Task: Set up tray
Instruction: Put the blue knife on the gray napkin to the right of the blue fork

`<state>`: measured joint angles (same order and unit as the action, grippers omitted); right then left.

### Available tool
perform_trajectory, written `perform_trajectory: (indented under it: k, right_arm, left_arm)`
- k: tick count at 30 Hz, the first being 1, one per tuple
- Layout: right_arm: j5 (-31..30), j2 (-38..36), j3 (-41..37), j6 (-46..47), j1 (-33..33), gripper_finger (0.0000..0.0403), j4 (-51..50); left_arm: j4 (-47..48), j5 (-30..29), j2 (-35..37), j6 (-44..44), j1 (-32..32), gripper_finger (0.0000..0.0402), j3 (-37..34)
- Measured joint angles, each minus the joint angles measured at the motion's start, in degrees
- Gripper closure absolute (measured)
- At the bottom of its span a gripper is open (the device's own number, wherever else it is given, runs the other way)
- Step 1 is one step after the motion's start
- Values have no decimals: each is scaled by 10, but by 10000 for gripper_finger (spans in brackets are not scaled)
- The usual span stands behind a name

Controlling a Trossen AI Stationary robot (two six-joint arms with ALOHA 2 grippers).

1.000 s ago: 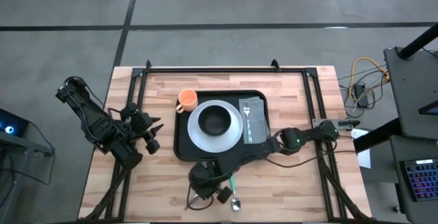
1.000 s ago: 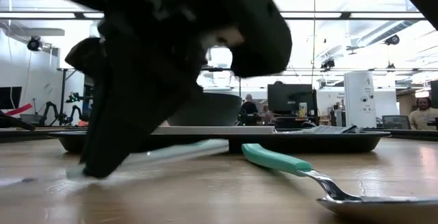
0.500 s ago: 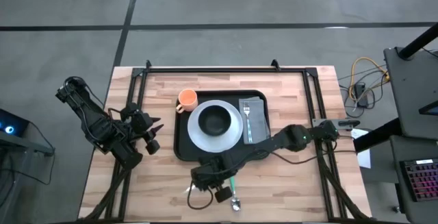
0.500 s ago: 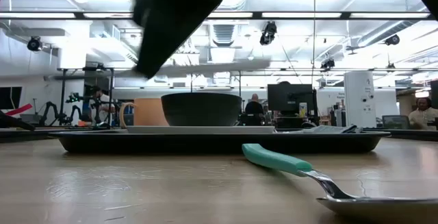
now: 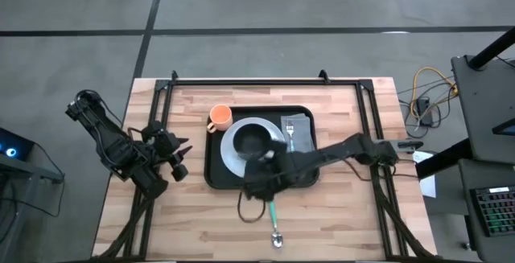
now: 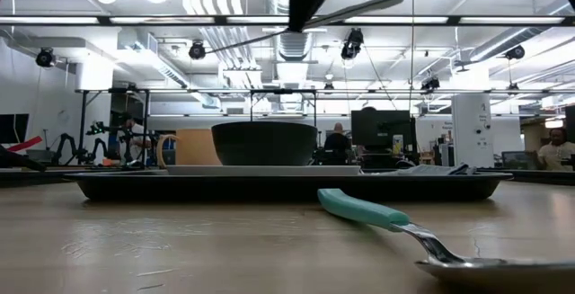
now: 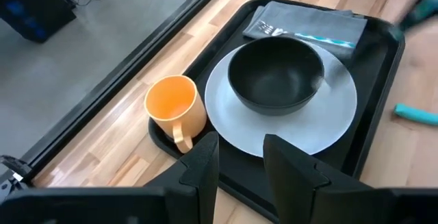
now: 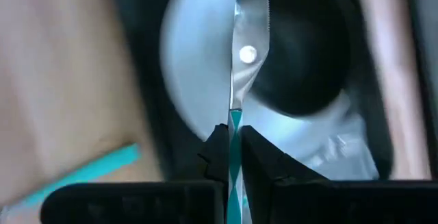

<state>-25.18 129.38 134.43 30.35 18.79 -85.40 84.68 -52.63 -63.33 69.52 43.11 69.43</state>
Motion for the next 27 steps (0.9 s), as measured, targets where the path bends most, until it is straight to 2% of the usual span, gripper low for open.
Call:
perform_trajectory:
  k: [5,12,19,24,27]
  right_arm:
    - [-38,-19,-3,154,-43,392,-47]
    - [-38,-36,-71,275,-113,392,-47]
    - [-50,-71,-194,361,-149,392,-27]
    - [-50,-125,-322,413,-158,392,38]
    - [-47,-170,-413,430,-161,392,128]
  left_arm:
    - [-1,1,0,0,0,304,-17]
    - [-1,47,0,20,0,304,-41]
    - [1,56,4,13,0,304,-63]
    - [1,56,5,-5,0,304,-68]
    - [4,56,5,-7,0,304,-70]
